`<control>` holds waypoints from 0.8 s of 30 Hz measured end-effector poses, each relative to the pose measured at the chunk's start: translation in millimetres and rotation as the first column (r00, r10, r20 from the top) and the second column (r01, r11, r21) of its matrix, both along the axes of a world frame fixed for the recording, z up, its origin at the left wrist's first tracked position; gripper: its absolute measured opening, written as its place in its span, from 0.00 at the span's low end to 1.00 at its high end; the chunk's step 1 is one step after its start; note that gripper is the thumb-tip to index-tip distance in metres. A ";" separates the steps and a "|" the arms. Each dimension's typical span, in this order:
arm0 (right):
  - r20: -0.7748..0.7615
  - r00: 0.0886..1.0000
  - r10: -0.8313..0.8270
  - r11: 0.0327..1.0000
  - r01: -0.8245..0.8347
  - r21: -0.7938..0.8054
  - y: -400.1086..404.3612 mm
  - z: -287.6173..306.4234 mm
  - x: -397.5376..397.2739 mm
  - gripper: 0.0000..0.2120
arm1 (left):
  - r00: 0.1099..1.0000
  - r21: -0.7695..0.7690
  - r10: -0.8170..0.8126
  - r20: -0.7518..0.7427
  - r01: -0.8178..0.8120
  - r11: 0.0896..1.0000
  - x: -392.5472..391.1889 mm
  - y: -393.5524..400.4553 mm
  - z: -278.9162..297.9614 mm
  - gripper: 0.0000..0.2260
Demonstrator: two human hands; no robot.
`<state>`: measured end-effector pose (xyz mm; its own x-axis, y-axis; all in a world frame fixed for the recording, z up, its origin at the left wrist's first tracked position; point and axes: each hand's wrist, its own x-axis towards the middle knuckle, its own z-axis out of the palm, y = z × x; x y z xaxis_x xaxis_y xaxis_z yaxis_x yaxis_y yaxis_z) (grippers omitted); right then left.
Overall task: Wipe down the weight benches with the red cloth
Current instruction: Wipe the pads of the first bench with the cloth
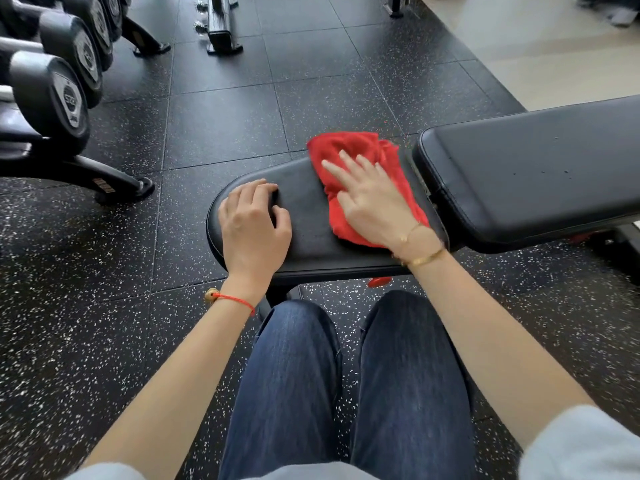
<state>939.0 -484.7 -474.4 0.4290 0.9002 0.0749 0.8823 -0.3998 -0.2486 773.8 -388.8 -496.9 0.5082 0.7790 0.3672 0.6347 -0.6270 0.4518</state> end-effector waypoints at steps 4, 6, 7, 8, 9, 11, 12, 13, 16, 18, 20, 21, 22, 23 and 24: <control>-0.021 0.996 0.088 0.995 -0.087 0.057 -39.1 -4.3 -15.2 0.27 | 0.999 -0.020 -0.006 0.039 0.006 1.000 -2.3 1.7 0.1 0.15; -0.067 0.997 0.040 0.998 -0.037 0.045 -37.2 -2.1 -4.1 0.27 | 0.999 -0.030 -0.019 0.043 0.020 0.999 -3.8 2.3 0.3 0.15; -0.070 0.998 0.001 1.000 0.001 0.030 -29.4 -0.7 1.2 0.27 | 0.999 -0.035 -0.030 0.038 0.031 0.999 -4.4 2.6 0.8 0.15; -0.063 0.997 -0.038 0.999 0.039 0.015 -18.6 0.7 5.0 0.26 | 0.999 -0.041 -0.043 0.032 0.045 0.998 -5.0 2.8 1.7 0.14; -0.055 0.996 -0.071 0.997 0.071 0.001 -6.9 2.5 7.0 0.26 | 0.998 -0.047 -0.057 0.029 0.059 0.997 -5.9 2.6 3.0 0.14; -0.045 0.995 -0.093 0.995 0.092 -0.026 14.9 3.7 4.6 0.26 | 0.997 -0.048 -0.075 0.036 0.077 0.996 -10.4 0.2 6.0 0.15; -0.037 0.996 -0.080 0.996 0.079 -0.037 24.1 4.1 0.3 0.27 | 0.996 -0.043 -0.073 0.048 0.075 0.996 -14.8 -1.1 7.8 0.15; -0.026 0.998 -0.055 0.997 0.054 -0.047 32.1 4.3 -6.9 0.27 | 0.996 -0.036 -0.063 0.060 0.065 0.997 -20.6 -2.2 9.4 0.16; 0.029 0.995 0.092 0.995 -0.091 -0.049 46.0 2.3 -46.3 0.28 | 0.997 -0.009 -0.020 0.074 0.020 1.000 -42.4 -0.8 13.0 0.18; 0.018 0.979 0.203 0.979 -0.202 -0.035 44.4 0.1 -76.4 0.28 | 0.997 -0.012 0.005 0.077 -0.004 1.000 -54.6 1.5 16.1 0.19; 0.006 0.968 0.253 0.967 -0.252 -0.023 32.1 -1.0 -93.7 0.28 | 0.997 -0.012 0.018 0.082 -0.017 1.000 -61.9 3.4 19.3 0.19; 0.004 0.968 0.249 0.968 -0.249 -0.014 22.4 -1.3 -95.3 0.28 | 0.996 -0.008 0.017 0.084 -0.017 1.000 -63.5 3.5 20.3 0.18; 0.006 0.973 0.231 0.973 -0.231 -0.005 11.1 -1.9 -92.7 0.28 | 0.996 -0.005 0.009 0.087 -0.009 1.000 -63.9 3.0 21.0 0.18; 0.014 0.979 0.202 0.979 -0.202 0.004 -0.7 -2.4 -87.1 0.27 | 0.996 -0.002 -0.007 0.091 0.007 1.000 -63.0 1.8 21.3 0.18; 0.019 0.987 0.160 0.987 -0.161 0.011 -12.8 -2.7 -79.2 0.27 | 0.995 0.000 -0.027 0.094 0.027 1.000 -61.0 0.3 21.6 0.18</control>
